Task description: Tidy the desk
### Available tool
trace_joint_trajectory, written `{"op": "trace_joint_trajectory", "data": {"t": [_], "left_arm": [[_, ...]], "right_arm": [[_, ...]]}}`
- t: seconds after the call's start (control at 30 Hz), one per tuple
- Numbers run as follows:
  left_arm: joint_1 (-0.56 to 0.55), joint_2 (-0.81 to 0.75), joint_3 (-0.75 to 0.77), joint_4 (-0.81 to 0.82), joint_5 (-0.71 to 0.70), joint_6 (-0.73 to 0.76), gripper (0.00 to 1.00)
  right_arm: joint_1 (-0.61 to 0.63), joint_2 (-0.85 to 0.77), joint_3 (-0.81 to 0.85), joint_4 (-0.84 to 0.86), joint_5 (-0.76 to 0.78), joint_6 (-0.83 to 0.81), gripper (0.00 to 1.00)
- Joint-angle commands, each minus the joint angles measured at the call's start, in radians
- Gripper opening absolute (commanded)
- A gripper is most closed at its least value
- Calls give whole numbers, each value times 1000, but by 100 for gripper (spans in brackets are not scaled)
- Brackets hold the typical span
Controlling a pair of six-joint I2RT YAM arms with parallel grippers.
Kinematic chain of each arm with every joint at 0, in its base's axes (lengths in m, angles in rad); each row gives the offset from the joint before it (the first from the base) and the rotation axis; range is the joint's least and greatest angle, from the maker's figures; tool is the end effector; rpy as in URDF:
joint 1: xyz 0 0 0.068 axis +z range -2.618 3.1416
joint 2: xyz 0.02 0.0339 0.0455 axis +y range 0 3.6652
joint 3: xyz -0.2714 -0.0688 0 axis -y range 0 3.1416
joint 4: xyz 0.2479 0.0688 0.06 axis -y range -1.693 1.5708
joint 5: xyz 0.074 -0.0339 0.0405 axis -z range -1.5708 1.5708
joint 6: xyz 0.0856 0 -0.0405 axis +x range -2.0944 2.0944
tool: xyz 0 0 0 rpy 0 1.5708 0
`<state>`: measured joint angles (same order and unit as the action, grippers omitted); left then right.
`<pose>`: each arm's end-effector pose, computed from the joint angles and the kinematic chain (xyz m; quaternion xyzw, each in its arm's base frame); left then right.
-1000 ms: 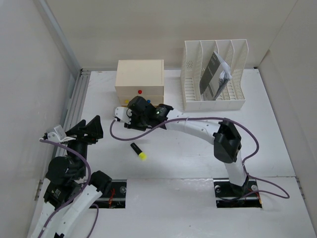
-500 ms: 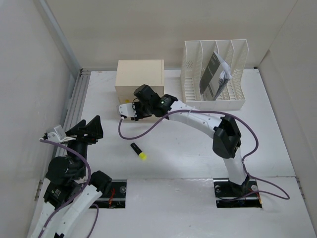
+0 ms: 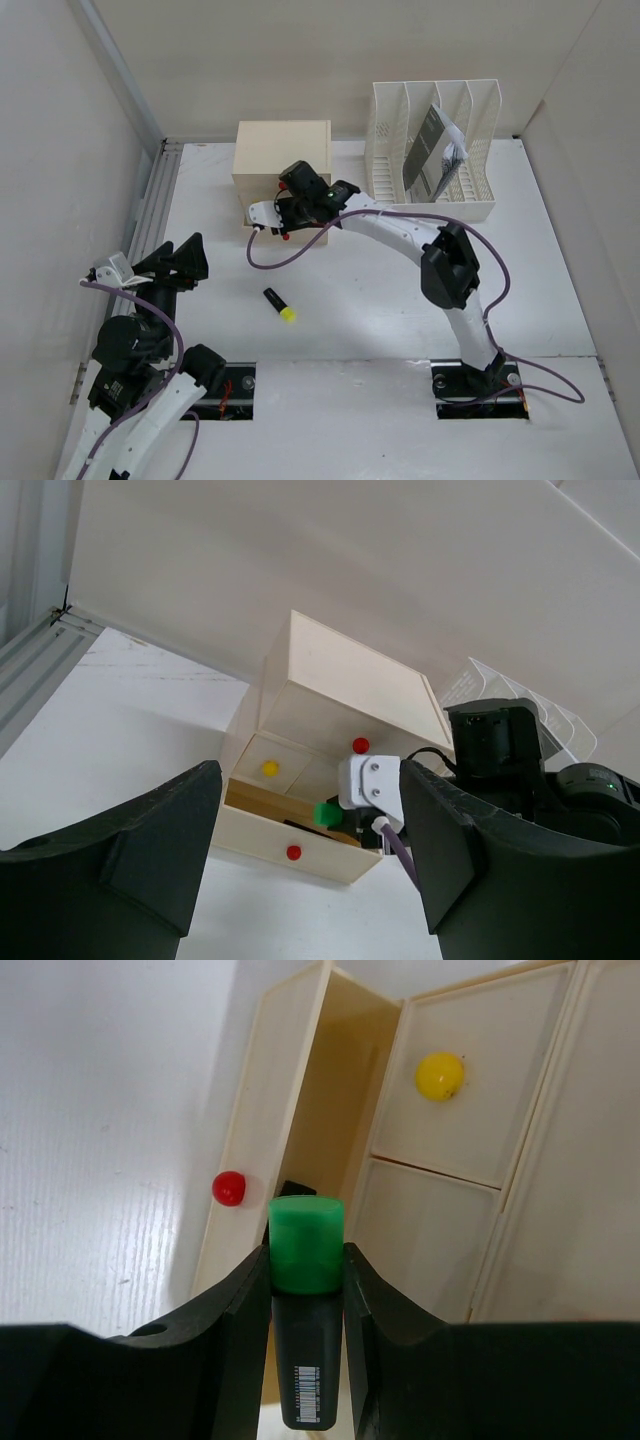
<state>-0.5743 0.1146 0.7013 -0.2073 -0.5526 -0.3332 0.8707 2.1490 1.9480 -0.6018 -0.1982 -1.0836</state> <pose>0.0748 0.0051 0.3861 -0.1593 0.5630 -0.2115 0.7829 0.3305 0.4184 0.2365 -0.7855 0.4854 0.0516 0.3804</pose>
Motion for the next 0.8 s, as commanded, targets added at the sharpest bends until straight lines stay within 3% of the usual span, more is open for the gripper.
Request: {"op": "trace_joint_trajectory", "data": {"t": [0.0,0.43,0.77], "left_arm": [[-1,0,1,37,-1,8,69],[-1,0,1,37,-1,8,69],[-1,0,1,37,-1,8,69]], "right_arm": [[-15,20,63,33,-61,33,15],[-15,40,23,117,-49,85,34],[-24,40,14,135,-40,103,40]]}}
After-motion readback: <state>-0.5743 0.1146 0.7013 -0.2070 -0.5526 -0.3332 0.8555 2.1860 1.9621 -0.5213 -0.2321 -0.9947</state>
